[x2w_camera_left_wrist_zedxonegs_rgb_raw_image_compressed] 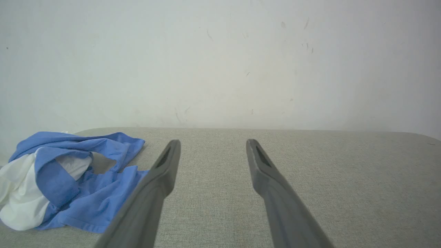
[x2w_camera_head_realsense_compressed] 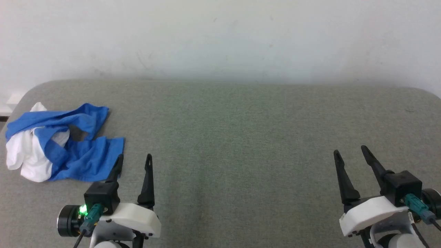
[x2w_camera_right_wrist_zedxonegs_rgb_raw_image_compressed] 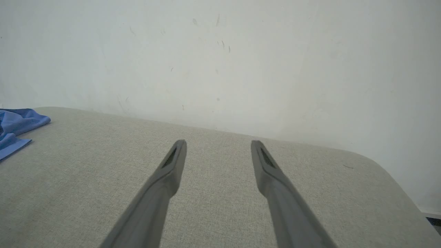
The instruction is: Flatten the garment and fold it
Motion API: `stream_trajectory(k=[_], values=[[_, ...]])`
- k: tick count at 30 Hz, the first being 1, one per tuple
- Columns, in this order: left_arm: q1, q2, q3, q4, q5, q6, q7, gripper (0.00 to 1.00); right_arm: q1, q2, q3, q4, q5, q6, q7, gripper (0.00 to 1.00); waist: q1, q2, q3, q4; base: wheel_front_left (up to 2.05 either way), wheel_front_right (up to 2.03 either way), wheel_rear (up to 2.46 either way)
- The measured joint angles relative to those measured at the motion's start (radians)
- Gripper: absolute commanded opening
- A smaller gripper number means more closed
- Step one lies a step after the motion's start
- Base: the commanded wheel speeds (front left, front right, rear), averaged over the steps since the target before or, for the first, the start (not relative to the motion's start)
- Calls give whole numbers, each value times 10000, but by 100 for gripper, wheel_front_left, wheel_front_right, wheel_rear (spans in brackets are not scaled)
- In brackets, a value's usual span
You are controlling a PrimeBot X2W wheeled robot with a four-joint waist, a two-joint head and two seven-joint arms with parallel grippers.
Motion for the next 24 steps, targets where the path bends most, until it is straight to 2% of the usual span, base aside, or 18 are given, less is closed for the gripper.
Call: stream_trajectory(k=[24], values=[[-128,0,173,-90,-508,203,-466,100,-2,2,153,-491,-184,0,-180,100,0,0,187,2128,0,0,0]])
